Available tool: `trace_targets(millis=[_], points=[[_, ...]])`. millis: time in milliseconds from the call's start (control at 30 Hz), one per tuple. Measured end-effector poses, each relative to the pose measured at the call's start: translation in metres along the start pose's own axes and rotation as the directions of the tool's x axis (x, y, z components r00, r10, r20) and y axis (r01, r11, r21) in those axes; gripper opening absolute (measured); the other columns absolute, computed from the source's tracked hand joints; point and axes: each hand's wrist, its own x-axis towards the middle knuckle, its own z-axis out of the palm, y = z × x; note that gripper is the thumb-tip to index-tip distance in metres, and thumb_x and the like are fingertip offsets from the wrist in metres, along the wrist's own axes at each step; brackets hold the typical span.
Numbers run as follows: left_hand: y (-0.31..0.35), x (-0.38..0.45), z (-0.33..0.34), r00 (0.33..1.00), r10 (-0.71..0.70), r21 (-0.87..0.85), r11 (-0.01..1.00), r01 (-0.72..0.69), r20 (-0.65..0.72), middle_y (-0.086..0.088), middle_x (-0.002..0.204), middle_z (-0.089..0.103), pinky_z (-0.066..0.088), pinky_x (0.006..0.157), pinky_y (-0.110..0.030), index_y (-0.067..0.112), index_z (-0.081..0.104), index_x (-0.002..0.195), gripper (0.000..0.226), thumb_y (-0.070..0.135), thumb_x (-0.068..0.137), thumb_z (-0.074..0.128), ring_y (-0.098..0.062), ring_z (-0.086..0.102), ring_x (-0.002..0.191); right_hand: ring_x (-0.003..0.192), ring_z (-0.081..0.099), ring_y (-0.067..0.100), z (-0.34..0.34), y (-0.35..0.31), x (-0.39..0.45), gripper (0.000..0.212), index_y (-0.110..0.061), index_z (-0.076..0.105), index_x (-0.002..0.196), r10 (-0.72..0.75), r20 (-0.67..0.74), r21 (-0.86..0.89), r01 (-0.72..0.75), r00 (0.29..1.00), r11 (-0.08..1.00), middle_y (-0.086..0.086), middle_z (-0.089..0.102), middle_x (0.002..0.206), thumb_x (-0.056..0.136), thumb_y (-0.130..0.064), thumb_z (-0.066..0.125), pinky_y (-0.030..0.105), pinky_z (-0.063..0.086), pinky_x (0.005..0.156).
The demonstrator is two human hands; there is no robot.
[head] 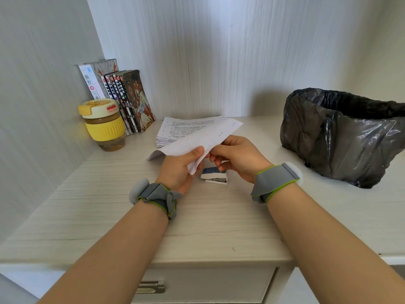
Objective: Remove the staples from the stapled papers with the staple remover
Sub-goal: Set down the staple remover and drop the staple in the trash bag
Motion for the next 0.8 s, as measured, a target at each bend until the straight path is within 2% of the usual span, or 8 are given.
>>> trace_targets(millis=[167,300,500,700,800], points=[[0.0010,-0.0006,0.0008,0.999,0.005,-0.007,1.000,-0.005,-0.037,0.005,0.061,0.063,0.042,0.047,-0.016,0.012,0.059,0.090,0.018,-0.002,0.089,0.047,-0.005,0.056,0.055,0.044,0.050,0.006,-0.0004,0.0003,-0.0001,0.017,-0.008,0.063,0.070,-0.008,0.011,-0.002,0.008,1.000,1.000,0.004,0.057,0.060,0.083,0.000,0.056,0.017,0.045,0.043],[0.0019,-0.0015,0.0018,0.999,0.017,-0.008,1.000,-0.017,-0.045,0.005,0.062,0.063,0.042,0.047,-0.016,0.012,0.060,0.088,0.018,-0.001,0.089,0.047,-0.008,0.055,0.057,0.042,0.051,0.004,-0.0005,0.0012,0.0018,0.014,-0.008,0.062,0.073,0.066,0.069,0.124,-0.074,0.995,0.989,-0.001,0.060,0.053,0.085,-0.003,0.056,0.014,0.046,0.043],[-0.0012,0.0005,0.0014,0.999,-0.007,-0.012,1.000,0.006,-0.044,-0.003,0.076,0.058,0.043,0.048,-0.017,0.010,0.057,0.098,0.016,0.000,0.088,0.049,-0.009,0.054,0.060,0.039,0.053,0.003,-0.0021,0.0016,0.0038,0.016,-0.005,0.061,0.073,0.190,0.112,0.282,-0.214,0.975,0.935,-0.002,0.061,0.048,0.087,-0.004,0.054,0.011,0.046,0.040],[-0.0035,0.0011,0.0029,0.997,0.001,-0.004,1.000,-0.002,-0.078,0.007,0.068,0.068,0.046,0.050,-0.019,0.015,0.062,0.091,0.016,0.002,0.087,0.052,-0.008,0.059,0.060,0.039,0.042,0.003,0.0036,0.0061,0.0050,0.018,-0.011,0.061,0.066,0.179,0.029,0.246,-0.181,0.983,0.952,-0.003,0.052,0.053,0.084,-0.012,0.059,0.013,0.035,0.035],[-0.0031,0.0003,0.0026,0.997,0.003,0.012,1.000,-0.002,-0.079,0.005,0.069,0.067,0.046,0.049,-0.019,0.015,0.062,0.091,0.015,0.003,0.087,0.053,-0.006,0.058,0.057,0.038,0.037,0.004,0.0049,0.0062,0.0053,0.015,-0.012,0.058,0.068,0.162,0.002,0.172,-0.160,0.987,0.972,-0.002,0.048,0.054,0.084,-0.012,0.058,0.015,0.029,0.034]])
